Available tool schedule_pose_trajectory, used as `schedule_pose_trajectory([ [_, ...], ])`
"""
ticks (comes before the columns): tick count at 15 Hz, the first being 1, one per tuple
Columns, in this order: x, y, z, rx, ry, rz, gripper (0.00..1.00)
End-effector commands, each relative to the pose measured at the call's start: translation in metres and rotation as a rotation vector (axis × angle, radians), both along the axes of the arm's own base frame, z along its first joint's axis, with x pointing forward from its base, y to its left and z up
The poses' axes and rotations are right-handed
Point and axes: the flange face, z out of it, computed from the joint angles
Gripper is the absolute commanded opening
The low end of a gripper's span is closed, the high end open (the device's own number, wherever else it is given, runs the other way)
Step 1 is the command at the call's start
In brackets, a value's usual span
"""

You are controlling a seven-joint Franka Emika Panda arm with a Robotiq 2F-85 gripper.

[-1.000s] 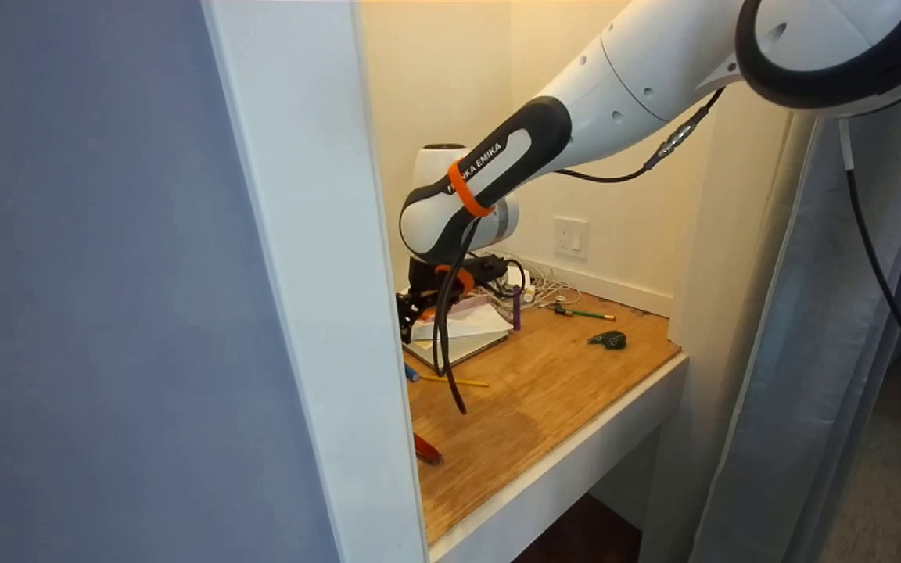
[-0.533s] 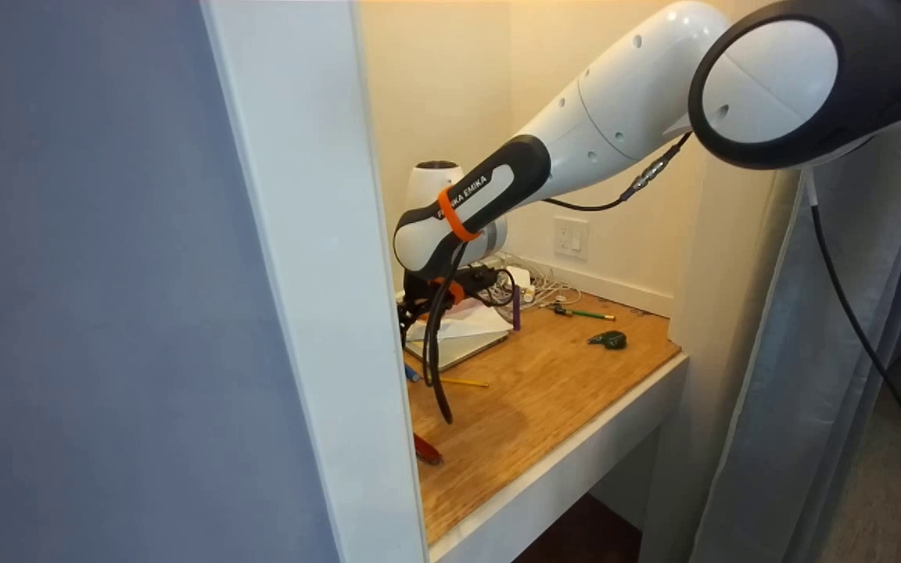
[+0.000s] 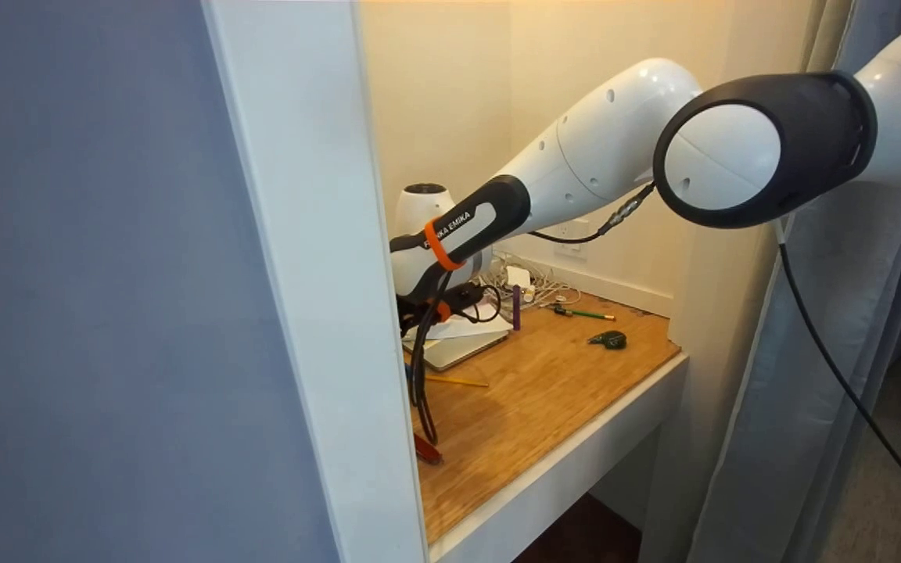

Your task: Move the purple and blue marker to the right and place them in an upright position

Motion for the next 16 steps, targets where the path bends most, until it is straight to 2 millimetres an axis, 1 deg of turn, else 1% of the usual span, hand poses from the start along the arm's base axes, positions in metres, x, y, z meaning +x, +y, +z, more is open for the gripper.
schedule_pose_trajectory([
  [1, 0.011, 0.006, -0.009, 0.003, -0.037, -0.012, 0.61],
  [2, 0.013, 0.006, -0.012, 0.005, -0.036, -0.013, 0.49],
  [4, 0.014, 0.007, -0.017, 0.005, -0.036, -0.012, 0.37],
  [5, 0.015, 0.008, -0.019, 0.007, -0.034, -0.012, 0.33],
  [6, 0.016, 0.008, -0.022, 0.007, -0.032, -0.013, 0.31],
  [7, 0.016, 0.008, -0.025, 0.007, -0.032, -0.012, 0.27],
  [8, 0.017, 0.008, -0.027, 0.008, -0.031, -0.012, 0.29],
  [10, 0.018, 0.008, -0.031, 0.008, -0.03, -0.012, 0.31],
  [13, 0.019, 0.009, -0.036, 0.012, -0.028, -0.012, 0.4],
  [14, 0.02, 0.009, -0.037, 0.013, -0.028, -0.012, 0.46],
  [16, 0.02, 0.008, -0.04, 0.013, -0.027, -0.013, 0.51],
])
